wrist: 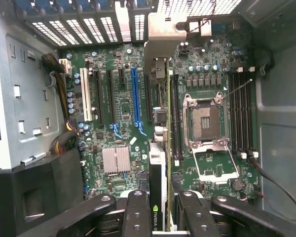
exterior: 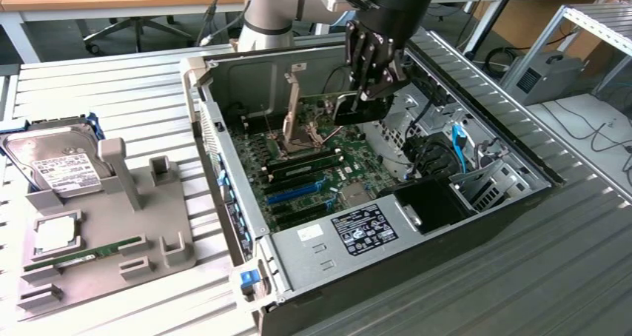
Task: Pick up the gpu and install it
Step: 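Insert the gpu into the slot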
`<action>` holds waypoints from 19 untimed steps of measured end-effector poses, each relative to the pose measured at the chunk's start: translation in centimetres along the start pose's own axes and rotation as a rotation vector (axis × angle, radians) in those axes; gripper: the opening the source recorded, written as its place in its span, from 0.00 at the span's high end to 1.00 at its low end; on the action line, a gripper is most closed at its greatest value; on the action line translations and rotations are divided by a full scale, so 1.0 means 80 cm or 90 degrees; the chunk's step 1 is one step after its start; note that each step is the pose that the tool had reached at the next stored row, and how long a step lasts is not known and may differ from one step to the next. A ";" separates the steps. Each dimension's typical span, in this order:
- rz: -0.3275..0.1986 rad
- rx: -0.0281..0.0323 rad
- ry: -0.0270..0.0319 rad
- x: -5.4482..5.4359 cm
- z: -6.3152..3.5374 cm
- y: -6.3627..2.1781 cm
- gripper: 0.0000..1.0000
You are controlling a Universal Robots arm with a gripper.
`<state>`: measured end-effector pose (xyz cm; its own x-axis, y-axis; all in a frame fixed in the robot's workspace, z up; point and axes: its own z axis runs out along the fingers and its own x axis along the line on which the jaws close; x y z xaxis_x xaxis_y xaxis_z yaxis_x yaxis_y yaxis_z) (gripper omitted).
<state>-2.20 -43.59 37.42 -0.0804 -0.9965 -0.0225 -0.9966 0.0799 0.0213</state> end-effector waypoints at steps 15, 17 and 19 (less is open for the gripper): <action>0.000 0.0000 0.0000 0.001 0.014 0.004 0.73; 0.000 0.0000 0.0000 0.001 0.016 0.005 0.73; 0.000 0.0000 0.0000 0.001 0.018 0.006 0.73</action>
<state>-2.71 -43.58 36.02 -0.0804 -0.9965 -0.0225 -0.9966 0.0799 0.0213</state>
